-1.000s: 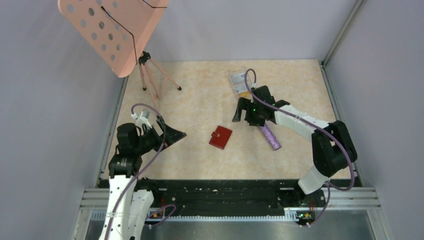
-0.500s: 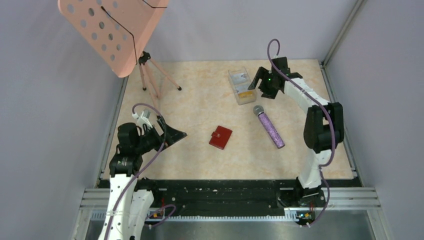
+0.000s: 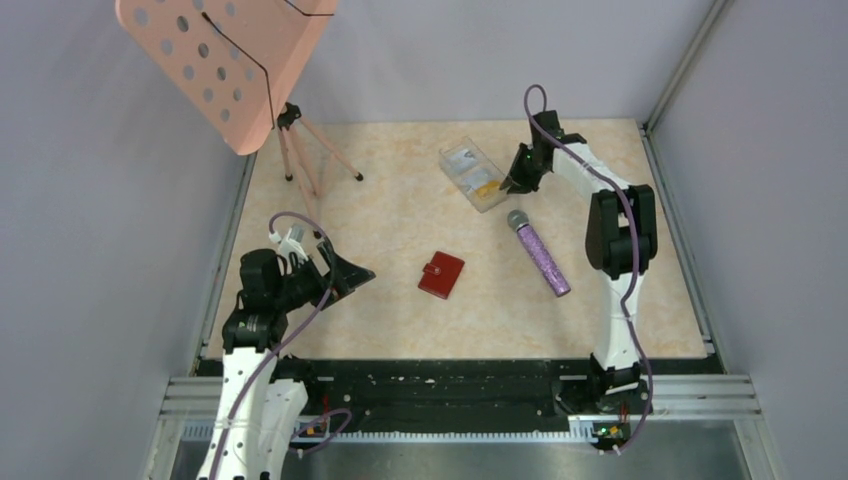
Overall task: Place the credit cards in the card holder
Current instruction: Move the storage box to the center of the board.
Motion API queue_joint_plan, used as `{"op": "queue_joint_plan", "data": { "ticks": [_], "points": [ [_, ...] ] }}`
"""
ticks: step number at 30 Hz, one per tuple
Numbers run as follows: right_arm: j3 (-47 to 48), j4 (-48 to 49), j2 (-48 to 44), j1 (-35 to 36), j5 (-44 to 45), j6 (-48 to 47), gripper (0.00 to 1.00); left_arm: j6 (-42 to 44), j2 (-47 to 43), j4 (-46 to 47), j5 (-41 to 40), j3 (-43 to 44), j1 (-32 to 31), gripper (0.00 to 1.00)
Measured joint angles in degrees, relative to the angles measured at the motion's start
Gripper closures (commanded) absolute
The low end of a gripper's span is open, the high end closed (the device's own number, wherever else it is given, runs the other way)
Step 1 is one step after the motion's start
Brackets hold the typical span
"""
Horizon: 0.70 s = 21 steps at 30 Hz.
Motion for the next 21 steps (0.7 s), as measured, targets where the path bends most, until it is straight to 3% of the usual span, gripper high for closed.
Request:
{"op": "queue_joint_plan", "data": {
  "ticks": [4,8,21],
  "points": [
    [4.2,-2.0,2.1,0.5,0.4,-0.9,0.94,0.0,0.0,0.0,0.0,-0.1,0.0,0.01],
    [8.4,-4.7,4.2,1.9,1.6,-2.6,1.0,0.0,0.0,0.0,0.0,-0.3,0.0,0.01],
    [10.2,-7.4,4.9,10.8,3.1,-6.2,1.0,-0.1,0.0,-0.5,-0.9,-1.3,0.0,0.01]
  ]
}}
